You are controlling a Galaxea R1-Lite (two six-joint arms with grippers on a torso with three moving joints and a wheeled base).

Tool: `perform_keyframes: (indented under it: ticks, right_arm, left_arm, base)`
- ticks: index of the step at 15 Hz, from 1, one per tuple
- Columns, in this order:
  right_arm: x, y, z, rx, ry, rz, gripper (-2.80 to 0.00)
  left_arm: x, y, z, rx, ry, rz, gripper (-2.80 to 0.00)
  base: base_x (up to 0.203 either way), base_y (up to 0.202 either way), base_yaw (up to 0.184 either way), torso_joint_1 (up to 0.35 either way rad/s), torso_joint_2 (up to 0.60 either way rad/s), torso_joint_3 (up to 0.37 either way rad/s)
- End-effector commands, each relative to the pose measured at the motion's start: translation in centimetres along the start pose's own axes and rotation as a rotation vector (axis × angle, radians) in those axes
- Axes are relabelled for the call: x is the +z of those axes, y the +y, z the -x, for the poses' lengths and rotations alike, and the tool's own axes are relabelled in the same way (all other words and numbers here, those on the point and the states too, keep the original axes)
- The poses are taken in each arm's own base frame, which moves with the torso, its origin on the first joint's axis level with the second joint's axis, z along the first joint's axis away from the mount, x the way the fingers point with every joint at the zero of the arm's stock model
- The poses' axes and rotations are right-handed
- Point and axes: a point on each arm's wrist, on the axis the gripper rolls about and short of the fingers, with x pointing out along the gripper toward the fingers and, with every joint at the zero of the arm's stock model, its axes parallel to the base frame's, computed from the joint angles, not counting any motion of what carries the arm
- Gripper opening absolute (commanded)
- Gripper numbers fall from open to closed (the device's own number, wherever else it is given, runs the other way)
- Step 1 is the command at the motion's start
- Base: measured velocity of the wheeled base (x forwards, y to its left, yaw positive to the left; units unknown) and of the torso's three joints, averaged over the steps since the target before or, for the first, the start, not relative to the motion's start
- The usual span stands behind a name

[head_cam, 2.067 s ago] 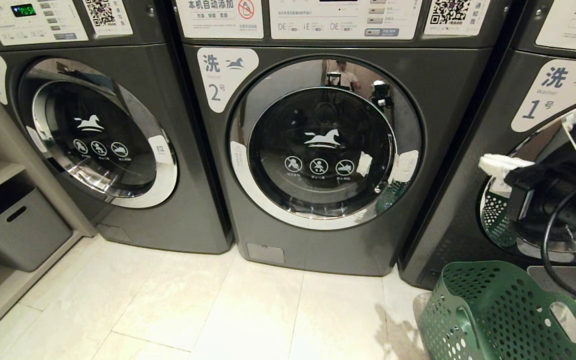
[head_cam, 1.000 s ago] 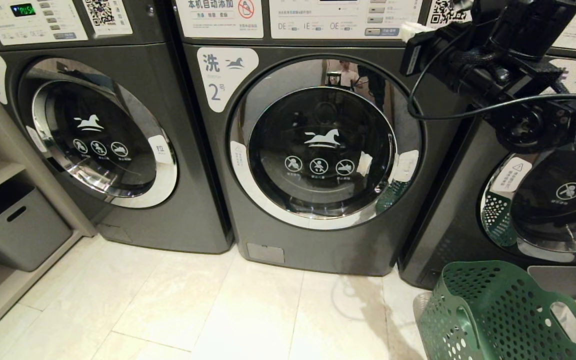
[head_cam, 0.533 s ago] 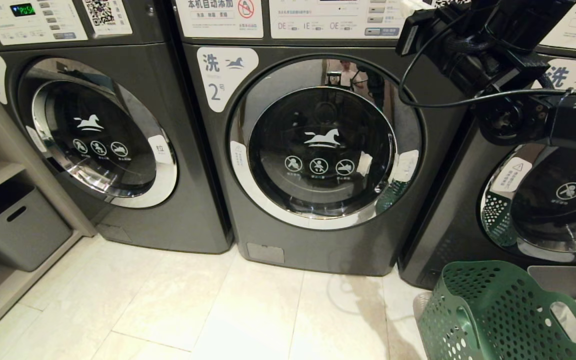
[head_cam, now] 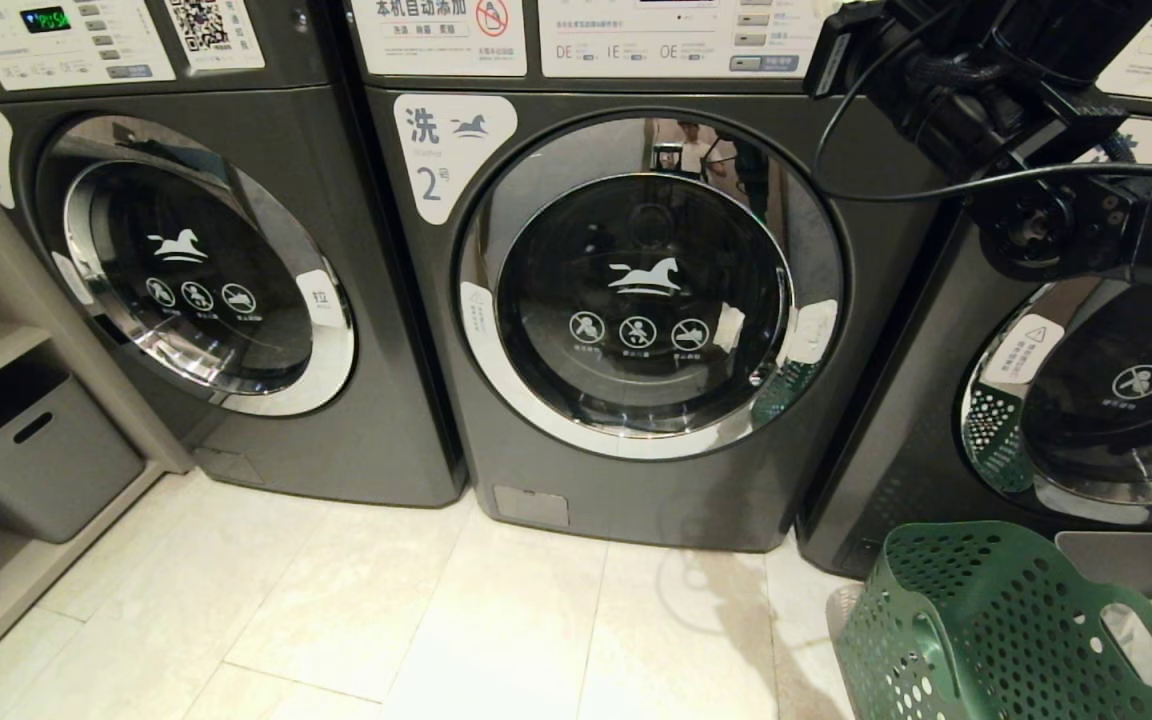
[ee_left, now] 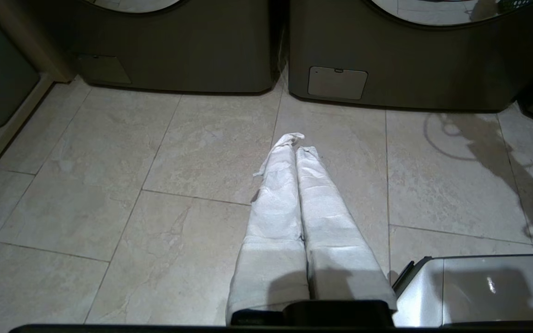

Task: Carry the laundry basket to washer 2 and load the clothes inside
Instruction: Press the washing machine switch

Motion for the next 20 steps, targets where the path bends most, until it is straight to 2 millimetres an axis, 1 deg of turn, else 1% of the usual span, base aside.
perform_keyframes:
  ticks: [1, 6, 10, 12, 14, 18, 20]
  right_arm:
    - [1.1, -0.2, 0.2, -0.003, -0.016, 0.002, -2.80]
    - [2.2, -0.3, 0.5, -0.001, -0.013, 0.004, -2.80]
    - [2.6, -0.5, 0.6, 0.000, -0.002, 0.009, -2.80]
    - [2.6, -0.6, 0.7, 0.002, 0.015, 0.034, -2.80]
    - [2.5, -0.7, 0.7, 0.002, 0.013, 0.104, -2.80]
    - [2.4, -0.9, 0.7, 0.008, 0.035, 0.108, -2.80]
    - [2.8, -0.9, 0.9, 0.017, 0.071, 0.098, -2.80]
  left_arm:
    - [0.0, 0.0, 0.0, 0.003, 0.002, 0.000, -2.80]
    - [0.0, 0.0, 0.0, 0.003, 0.002, -0.002, -2.80]
    - [0.0, 0.0, 0.0, 0.003, 0.001, 0.000, -2.80]
    - [0.0, 0.0, 0.0, -0.001, 0.000, 0.000, -2.80]
    - [0.0, 0.0, 0.0, -0.003, 0.000, 0.000, -2.80]
    - [0.0, 0.0, 0.0, -0.001, 0.000, 0.001, -2.80]
    - [0.0, 0.0, 0.0, -0.001, 0.000, 0.001, -2.80]
  base:
    - [0.000, 0.000, 0.000, 0.000, 0.00, 0.000]
    - [0.000, 0.000, 0.000, 0.000, 0.00, 0.000]
    - [0.000, 0.000, 0.000, 0.000, 0.00, 0.000]
    - [0.000, 0.000, 0.000, 0.000, 0.00, 0.000]
    - [0.000, 0.000, 0.000, 0.000, 0.00, 0.000]
    - [0.000, 0.000, 0.000, 0.000, 0.00, 0.000]
    - [0.000, 0.000, 0.000, 0.000, 0.00, 0.000]
